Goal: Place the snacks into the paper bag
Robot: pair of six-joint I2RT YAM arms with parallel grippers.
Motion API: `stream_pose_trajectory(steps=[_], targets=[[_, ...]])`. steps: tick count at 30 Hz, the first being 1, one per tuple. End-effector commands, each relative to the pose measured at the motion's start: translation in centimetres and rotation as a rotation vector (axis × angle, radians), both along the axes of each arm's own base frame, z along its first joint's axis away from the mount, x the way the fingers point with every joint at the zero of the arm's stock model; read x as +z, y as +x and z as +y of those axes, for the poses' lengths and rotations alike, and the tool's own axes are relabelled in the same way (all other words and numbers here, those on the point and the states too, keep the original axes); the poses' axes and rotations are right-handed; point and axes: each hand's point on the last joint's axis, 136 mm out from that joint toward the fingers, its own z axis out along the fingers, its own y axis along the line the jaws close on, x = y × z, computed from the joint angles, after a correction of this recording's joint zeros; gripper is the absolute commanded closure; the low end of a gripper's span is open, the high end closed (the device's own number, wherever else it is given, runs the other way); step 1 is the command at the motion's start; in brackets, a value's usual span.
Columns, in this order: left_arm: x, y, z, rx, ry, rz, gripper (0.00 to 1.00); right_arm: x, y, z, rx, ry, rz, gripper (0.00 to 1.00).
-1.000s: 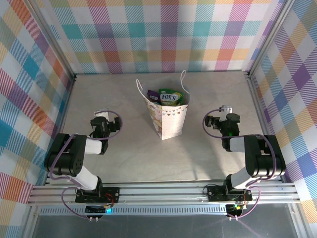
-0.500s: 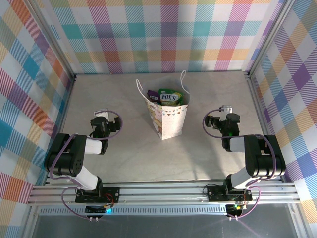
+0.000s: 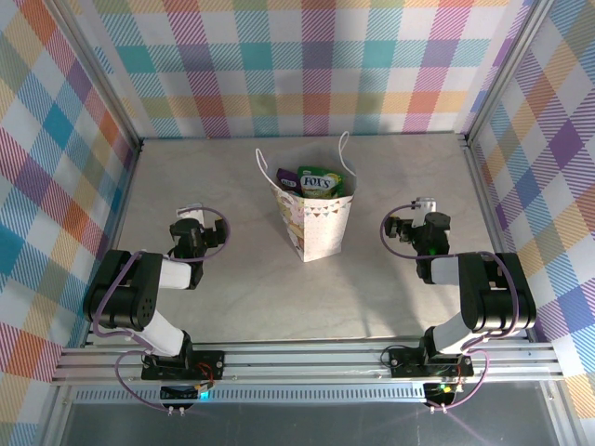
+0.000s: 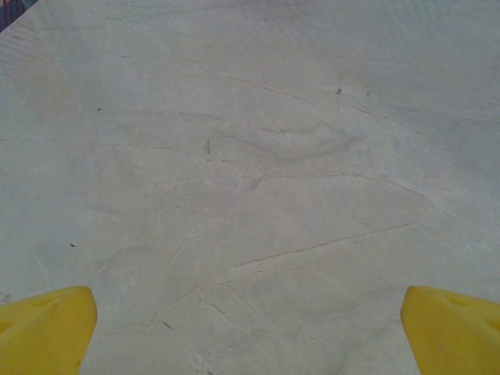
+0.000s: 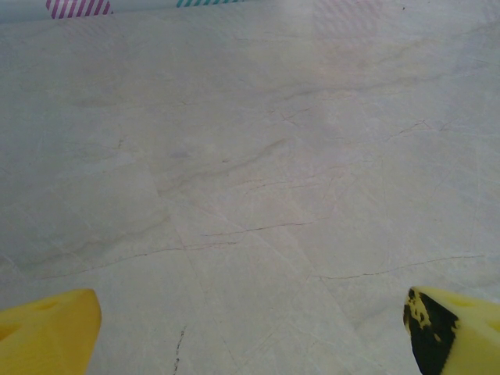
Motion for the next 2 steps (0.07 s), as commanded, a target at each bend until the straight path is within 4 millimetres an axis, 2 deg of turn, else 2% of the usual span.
stream_pose_trajectory(steps=[1,2], targets=[[1.38,0.90,-0.11,-0.008,-0.017,-0.051,0.00,1.27,0.75,0.18,0.011,0.009,-0.048,0.01],[1.34,0.86,-0.12,-0.009,-0.016,-0.050,0.00,1.25,0.75,0.15,0.011,0.010,-0.048,0.01]])
